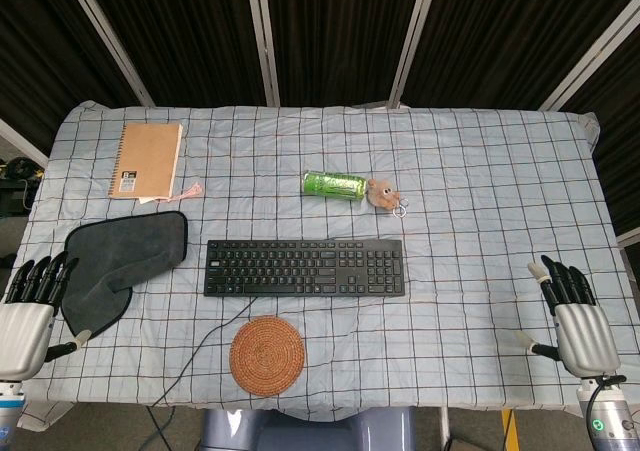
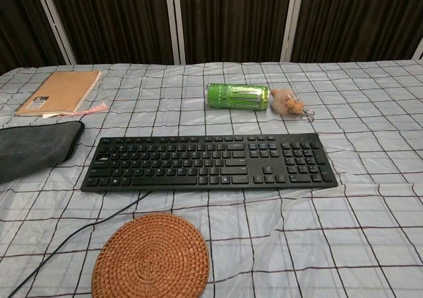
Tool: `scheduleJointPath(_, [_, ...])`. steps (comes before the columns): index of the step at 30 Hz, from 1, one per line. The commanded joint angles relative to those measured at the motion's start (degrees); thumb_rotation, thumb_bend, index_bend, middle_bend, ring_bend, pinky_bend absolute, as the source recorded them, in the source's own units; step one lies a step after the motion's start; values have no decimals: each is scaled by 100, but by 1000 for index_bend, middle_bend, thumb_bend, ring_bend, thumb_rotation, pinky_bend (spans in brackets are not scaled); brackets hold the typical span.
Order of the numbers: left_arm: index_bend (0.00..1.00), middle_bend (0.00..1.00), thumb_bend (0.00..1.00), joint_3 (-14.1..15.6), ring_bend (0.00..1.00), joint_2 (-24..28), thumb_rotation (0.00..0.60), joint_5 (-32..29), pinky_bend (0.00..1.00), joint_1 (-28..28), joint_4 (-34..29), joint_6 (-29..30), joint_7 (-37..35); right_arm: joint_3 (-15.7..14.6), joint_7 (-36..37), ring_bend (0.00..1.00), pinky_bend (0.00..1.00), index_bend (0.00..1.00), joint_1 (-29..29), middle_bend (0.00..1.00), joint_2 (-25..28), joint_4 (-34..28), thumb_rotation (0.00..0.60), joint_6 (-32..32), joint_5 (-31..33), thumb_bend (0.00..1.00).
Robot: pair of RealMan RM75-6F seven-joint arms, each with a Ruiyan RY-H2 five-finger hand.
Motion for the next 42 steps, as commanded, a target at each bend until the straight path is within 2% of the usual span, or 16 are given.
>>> scheduleJointPath(1, [0,0,47,-33,0,0,600,51,0,38,-10,-26,57,5,11,0,2,71,7,0,-2,3,600,-1,-6,109])
scheduleJointPath(8, [0,0,53,-116,0,5,600,101,0,46,-191,-230,137,1,29,0,2,71,9,0,-8,-15,600,-7,-9,109])
scheduleJointPath(14, [0,0,94,-223,0,187,600,-113,0,-215,-754,-853,338,1,65,0,2,71,28,0,12,-45,600,-78,42,110])
scheduleJointPath(16, [0,0,136,-329,0,289,600,-221,1,-390,-996,-1115,501,3,70,0,2,71,31,0,16,-52,600,-86,49,110])
scheduleJointPath(17, [0,42,171,-532,35,324,600,-334,39,-639,-1172,-1358,769,-3,77,0,2,71,33,0,20,-55,600,-103,57,109])
scheduleJointPath(19, [0,253,237,-722,205,375,600,-761,184,-917,-1441,-1770,1138,-7,94,0,2,71,32,0,36,-62,600,-118,70,109])
scheduleJointPath(21, [0,558,342,-869,460,440,600,-1289,353,-1180,-1724,-2183,1415,-12,120,0,2,71,26,0,58,-72,600,-124,80,109])
scheduleJointPath(24, [0,751,504,-1068,637,466,600,-2048,444,-1601,-1968,-2733,1757,-8,167,0,2,71,19,0,84,-86,600,-130,105,108])
scheduleJointPath(26, [0,798,586,-1174,681,451,600,-2713,470,-1935,-2066,-3067,2095,-3,193,0,2,71,22,0,94,-89,600,-149,131,109])
scheduleJointPath(29, [0,805,657,-1223,702,260,600,-3974,482,-2664,-2089,-3514,2937,4,239,0,2,71,36,0,108,-98,600,-203,178,108])
scheduleJointPath(32, [0,814,729,-1221,715,-1,600,-4979,490,-3236,-2093,-3505,3526,5,273,0,3,71,45,0,117,-98,600,-222,181,108])
scheduleJointPath(38, [0,818,786,-1293,721,-263,600,-6531,492,-4086,-2022,-3853,3710,9,358,0,2,71,52,0,137,-141,600,-272,230,109])
scheduleJointPath(42, [0,818,795,-1253,721,-391,600,-7238,492,-4661,-1843,-3985,3809,15,415,0,4,71,58,0,158,-164,600,-312,273,108])
